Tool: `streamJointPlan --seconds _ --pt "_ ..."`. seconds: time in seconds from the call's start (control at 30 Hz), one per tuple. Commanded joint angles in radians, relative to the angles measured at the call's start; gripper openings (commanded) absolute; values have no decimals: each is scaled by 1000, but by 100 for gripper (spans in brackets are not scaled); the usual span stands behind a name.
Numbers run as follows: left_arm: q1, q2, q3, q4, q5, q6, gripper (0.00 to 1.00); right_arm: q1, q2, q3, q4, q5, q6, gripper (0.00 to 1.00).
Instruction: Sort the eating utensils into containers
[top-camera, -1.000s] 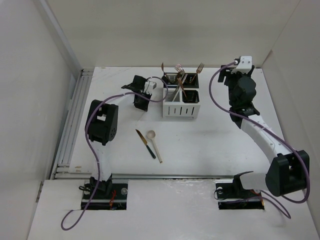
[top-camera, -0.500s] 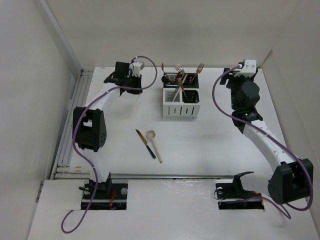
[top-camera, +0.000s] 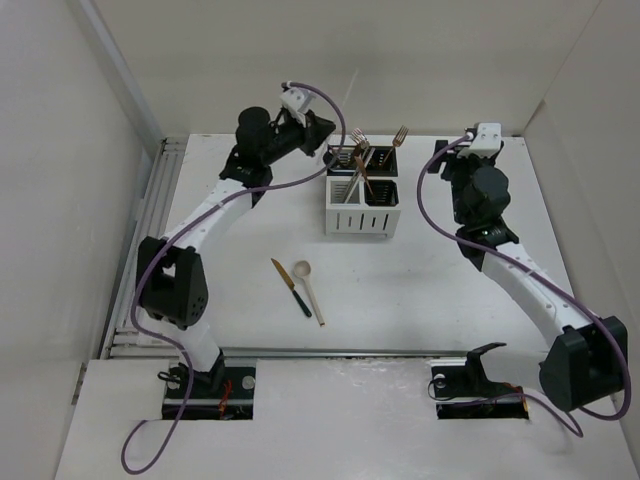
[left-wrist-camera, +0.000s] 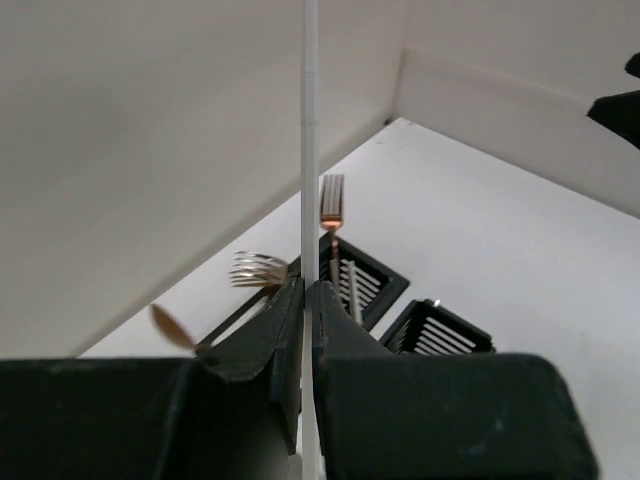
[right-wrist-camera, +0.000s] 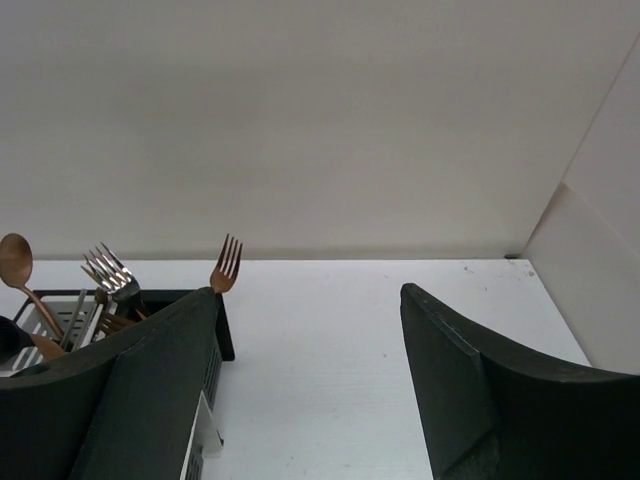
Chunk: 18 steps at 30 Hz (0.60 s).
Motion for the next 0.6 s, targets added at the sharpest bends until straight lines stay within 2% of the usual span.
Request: streamJointPlan --seconds 0.0,0.2,0.4,0.57 --pt "-33 90 8 179 50 -107 0 12 -19 22 38 47 -31 79" --pt "-76 132 -60 303 5 -159 0 12 -50 12 7 82 -97 79" --pt "-99 156 -167 429 -47 -159 0 3 -41 12 7 82 -97 79" --pt "-110 202 -199 460 -107 -142 0 3 -41 23 -4 73 -115 79"
